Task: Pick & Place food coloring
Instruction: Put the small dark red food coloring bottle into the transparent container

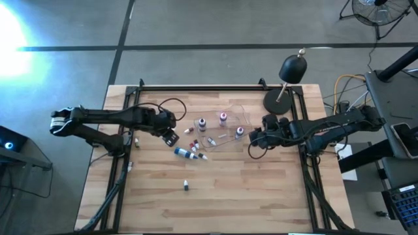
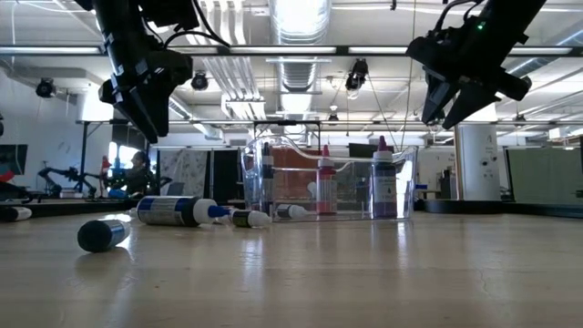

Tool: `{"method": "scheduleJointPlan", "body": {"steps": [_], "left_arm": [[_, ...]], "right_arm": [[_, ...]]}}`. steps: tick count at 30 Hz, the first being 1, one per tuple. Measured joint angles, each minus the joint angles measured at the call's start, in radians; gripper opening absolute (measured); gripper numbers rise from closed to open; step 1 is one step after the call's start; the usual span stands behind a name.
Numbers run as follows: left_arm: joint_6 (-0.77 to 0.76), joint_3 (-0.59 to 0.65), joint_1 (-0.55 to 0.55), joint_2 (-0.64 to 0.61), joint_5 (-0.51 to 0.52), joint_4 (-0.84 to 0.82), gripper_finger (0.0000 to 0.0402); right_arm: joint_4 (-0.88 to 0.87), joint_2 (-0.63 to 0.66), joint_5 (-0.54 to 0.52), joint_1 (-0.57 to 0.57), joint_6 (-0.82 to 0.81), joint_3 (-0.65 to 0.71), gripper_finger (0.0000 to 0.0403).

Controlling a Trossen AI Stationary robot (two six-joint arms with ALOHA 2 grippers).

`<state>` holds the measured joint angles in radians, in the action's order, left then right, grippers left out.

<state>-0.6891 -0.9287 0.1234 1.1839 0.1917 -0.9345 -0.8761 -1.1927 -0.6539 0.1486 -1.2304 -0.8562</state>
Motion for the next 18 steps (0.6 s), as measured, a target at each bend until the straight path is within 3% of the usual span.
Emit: {"method": "scheduleJointPlan", "body": {"steps": [18], "left_arm": [[0.0, 0.0, 0.0, 0.001, 0.0, 0.0, 0.0158]], "right_arm": [[0.001, 0.0, -0.001, -0.015, -0.05, 0.0, 0.0203]]}}
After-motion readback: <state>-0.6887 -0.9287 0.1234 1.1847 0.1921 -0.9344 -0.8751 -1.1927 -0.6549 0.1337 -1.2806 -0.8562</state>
